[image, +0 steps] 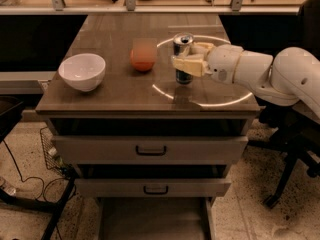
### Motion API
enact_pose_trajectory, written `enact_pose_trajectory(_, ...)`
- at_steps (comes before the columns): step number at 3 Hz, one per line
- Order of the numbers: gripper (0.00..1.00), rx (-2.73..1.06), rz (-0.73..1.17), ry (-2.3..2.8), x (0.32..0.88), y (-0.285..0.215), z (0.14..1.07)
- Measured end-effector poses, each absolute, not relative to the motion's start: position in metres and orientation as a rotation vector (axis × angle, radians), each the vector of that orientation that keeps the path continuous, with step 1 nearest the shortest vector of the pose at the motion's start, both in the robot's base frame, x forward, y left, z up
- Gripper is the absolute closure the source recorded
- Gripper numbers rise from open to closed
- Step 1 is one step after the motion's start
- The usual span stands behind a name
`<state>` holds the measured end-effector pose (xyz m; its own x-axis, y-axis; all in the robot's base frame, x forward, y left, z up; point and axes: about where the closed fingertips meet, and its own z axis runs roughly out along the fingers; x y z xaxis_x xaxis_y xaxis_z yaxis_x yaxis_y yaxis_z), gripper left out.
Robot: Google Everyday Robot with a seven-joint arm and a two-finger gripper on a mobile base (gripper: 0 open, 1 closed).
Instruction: Move redbull can near white bowl
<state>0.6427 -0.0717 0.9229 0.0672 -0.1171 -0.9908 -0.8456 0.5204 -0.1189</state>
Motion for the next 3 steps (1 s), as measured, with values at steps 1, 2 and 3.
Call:
enact_pose_trajectory(1, 1.0, -0.932, 0.717, 1.417, 0.646, -0.052, 0.917)
enact_pose_trajectory(2, 1.0, -0.92, 0.751, 1.419, 0.65, -0.046, 0.91)
enact_pose_trajectory(3, 1.0, -0.881, 0.777, 1.42, 0.652, -0.047, 0.905)
